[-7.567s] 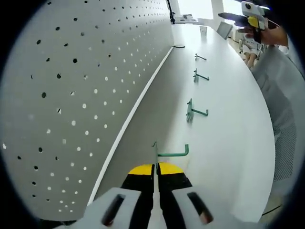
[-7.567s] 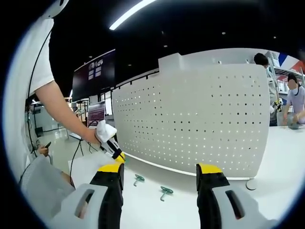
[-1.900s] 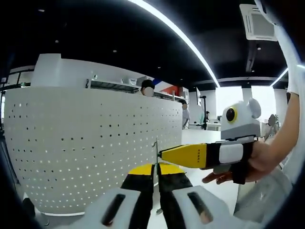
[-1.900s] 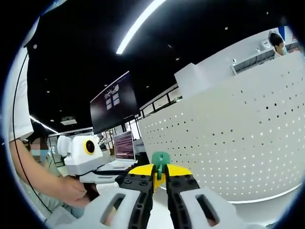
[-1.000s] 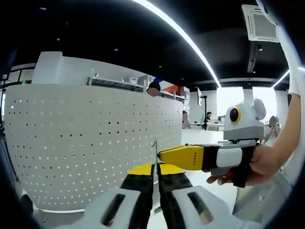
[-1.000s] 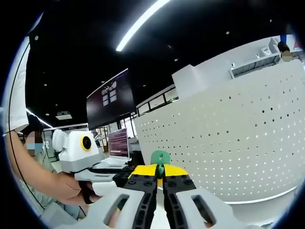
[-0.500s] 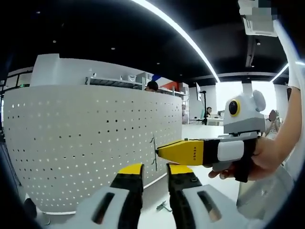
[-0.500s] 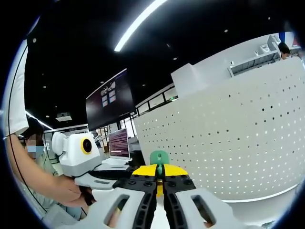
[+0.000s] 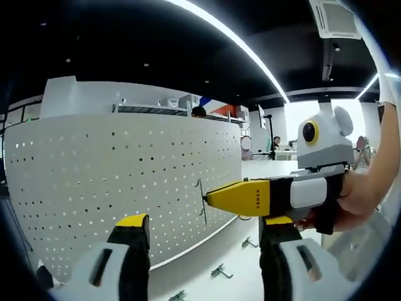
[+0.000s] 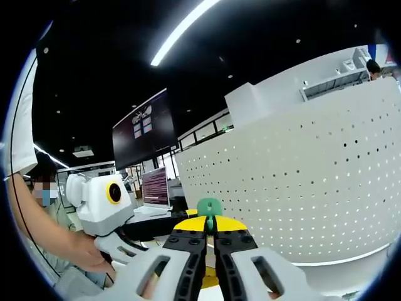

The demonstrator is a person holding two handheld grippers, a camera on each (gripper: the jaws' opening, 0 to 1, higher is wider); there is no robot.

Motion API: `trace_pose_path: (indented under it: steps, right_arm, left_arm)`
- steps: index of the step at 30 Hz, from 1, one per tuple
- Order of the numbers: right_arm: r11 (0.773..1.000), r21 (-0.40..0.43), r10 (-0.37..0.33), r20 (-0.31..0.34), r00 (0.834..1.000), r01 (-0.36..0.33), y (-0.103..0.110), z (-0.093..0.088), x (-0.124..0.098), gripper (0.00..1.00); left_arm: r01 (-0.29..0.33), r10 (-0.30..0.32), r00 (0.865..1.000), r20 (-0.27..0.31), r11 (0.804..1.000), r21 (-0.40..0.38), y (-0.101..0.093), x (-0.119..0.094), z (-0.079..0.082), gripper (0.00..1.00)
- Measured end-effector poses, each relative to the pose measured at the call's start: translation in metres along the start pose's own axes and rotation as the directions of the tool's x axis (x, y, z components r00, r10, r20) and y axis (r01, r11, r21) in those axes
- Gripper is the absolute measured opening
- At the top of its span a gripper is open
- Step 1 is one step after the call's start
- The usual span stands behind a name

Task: Insert the hook assembly into the mounting plate slot until the hook locks in place.

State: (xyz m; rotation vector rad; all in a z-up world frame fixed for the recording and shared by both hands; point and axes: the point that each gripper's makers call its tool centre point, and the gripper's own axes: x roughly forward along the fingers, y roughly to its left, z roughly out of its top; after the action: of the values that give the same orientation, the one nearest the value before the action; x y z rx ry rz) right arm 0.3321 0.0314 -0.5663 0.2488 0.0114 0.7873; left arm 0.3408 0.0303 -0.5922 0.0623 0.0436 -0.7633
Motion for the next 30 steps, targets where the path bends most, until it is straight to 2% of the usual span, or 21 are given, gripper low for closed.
trace_pose_path:
  steps: [4, 7, 8, 10, 11, 18, 23, 26, 30]
  right_arm:
    - [1.0, -0.024, -0.002, 0.0, 1.0, 0.002, 0.001, 0.002, 0.0, 0.0]
    - [0.989, -0.145, -0.022, -0.012, 1.0, 0.021, -0.001, 0.004, -0.001, 0.0]
    - [0.981, -0.19, -0.033, -0.015, 0.999, 0.03, -0.002, 0.005, -0.001, 0.0]
    - [0.946, -0.319, -0.074, -0.056, 0.996, 0.052, -0.006, 0.002, -0.002, 0.0]
    - [0.935, -0.352, -0.071, -0.048, 0.996, 0.05, -0.004, 0.003, -0.002, 0.0]
    - [0.946, -0.318, -0.085, -0.058, 0.995, 0.063, -0.007, 0.0, -0.001, 0.01]
    - [0.958, -0.263, -0.127, -0.031, 0.991, 0.115, -0.019, 0.011, 0.0, 0.01]
    - [0.957, -0.251, -0.156, -0.024, 0.987, 0.145, -0.029, 0.016, 0.002, 0.01]
    - [0.957, -0.209, -0.207, -0.016, 0.978, 0.199, -0.044, 0.021, 0.004, 0.01]
  left_arm:
    - [-0.005, 0.005, 1.0, -0.002, 1.0, -0.004, 0.001, -0.001, -0.001, 0.72]
    - [-0.008, 0.007, 1.0, -0.004, 1.0, -0.01, 0.001, -0.002, -0.001, 0.71]
    - [-0.009, 0.009, 1.0, -0.005, 1.0, -0.009, 0.002, -0.002, -0.002, 0.71]
    - [-0.013, 0.013, 1.0, -0.004, 1.0, -0.014, 0.003, -0.003, -0.003, 0.7]
    - [-0.013, 0.013, 1.0, -0.005, 1.0, -0.018, 0.003, -0.003, -0.003, 0.7]
    - [-0.016, 0.016, 1.0, -0.004, 1.0, -0.017, 0.002, -0.002, -0.004, 0.7]
    - [-0.028, 0.028, 1.0, 0.0, 0.999, -0.022, 0.004, -0.006, -0.005, 0.7]
    - [-0.027, 0.028, 0.999, 0.024, 0.999, -0.038, 0.003, -0.01, -0.002, 0.7]
    - [-0.043, 0.043, 0.999, 0.015, 0.999, -0.03, 0.005, -0.012, -0.005, 0.71]
